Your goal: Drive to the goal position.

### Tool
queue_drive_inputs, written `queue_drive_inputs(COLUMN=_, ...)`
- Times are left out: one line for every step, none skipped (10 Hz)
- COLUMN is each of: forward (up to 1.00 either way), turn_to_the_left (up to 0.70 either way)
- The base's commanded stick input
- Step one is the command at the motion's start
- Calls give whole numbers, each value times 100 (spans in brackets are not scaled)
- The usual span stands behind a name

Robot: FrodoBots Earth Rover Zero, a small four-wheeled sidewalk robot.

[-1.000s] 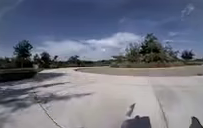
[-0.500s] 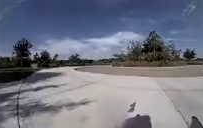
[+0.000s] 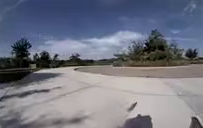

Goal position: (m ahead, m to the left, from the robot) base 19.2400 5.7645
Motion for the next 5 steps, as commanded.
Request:
queue_drive_inputs(forward=85, turn_to_the_left=10)
queue_drive_inputs(forward=85, turn_to_the_left=0)
queue_drive_inputs(forward=85, turn_to_the_left=0)
queue_drive_inputs(forward=85, turn_to_the_left=10)
queue_drive_inputs(forward=85, turn_to_the_left=31)
